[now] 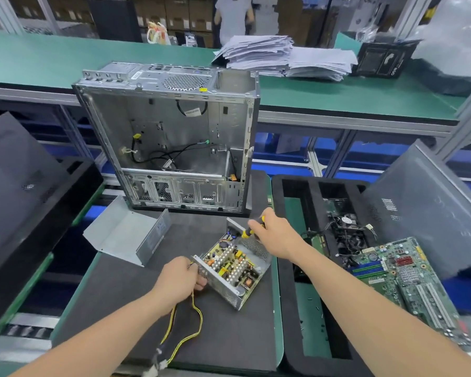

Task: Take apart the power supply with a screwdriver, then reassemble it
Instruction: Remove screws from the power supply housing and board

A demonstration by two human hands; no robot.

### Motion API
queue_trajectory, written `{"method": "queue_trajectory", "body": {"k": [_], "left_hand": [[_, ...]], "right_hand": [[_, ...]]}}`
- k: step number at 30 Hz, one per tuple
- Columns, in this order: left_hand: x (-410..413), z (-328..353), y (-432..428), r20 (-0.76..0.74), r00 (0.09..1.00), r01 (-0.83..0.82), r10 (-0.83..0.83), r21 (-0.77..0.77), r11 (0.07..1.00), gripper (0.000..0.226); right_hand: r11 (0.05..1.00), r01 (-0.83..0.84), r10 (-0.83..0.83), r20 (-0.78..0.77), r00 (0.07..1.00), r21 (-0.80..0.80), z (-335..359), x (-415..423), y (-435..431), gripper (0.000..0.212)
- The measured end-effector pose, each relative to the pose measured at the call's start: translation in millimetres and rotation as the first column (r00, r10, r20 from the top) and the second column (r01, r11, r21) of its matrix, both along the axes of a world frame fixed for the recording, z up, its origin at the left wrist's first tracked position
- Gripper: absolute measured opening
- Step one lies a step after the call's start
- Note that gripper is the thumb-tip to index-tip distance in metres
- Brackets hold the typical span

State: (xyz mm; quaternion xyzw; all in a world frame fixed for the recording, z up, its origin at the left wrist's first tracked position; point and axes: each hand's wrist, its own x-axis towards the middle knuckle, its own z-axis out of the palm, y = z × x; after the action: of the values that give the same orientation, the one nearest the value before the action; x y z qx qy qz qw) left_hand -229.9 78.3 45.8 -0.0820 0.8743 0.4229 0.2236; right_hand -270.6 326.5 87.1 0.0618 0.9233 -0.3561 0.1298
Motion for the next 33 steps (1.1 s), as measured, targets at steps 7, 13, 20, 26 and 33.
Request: {"method": "queue_trajectory", "body": {"k": [7, 13, 20, 26, 33], "left_hand": [[-14, 5, -12, -0.099, 0.967, 0.182, -0.236, -0.383, 0.906, 0.038], [-43, 16, -23, -0.187, 0.967, 0.096, -0.171, -0.353, 0.931, 0.026], [-59, 27, 13, -0.331, 0.882, 0.251, -0.335, -0.272, 0.929, 0.022], [-63, 37, 67, -0.355, 0.812, 0.455, -0.463, -0.113, 0.884, 0.025], [-48, 41, 139, -0.404, 0.682, 0.647, -0.610, -0.058, 0.760, 0.025]], "right_hand": [[0.997, 0.039, -0.041, -0.027, 0.999, -0.060, -4, 2, 0, 0.038], [0.977, 0.132, -0.153, -0.119, 0.981, -0.165, 2, 1, -2, 0.031], [0.754, 0.280, -0.411, -0.094, 0.907, -0.595, 22, 3, 3, 0.011], [0.454, 0.284, -0.457, 0.052, 0.888, -0.844, 24, 24, 26, 0.027], [0.228, 0.342, -0.508, 0.188, 0.840, -0.912, 8, 65, 68, 0.038]]}}
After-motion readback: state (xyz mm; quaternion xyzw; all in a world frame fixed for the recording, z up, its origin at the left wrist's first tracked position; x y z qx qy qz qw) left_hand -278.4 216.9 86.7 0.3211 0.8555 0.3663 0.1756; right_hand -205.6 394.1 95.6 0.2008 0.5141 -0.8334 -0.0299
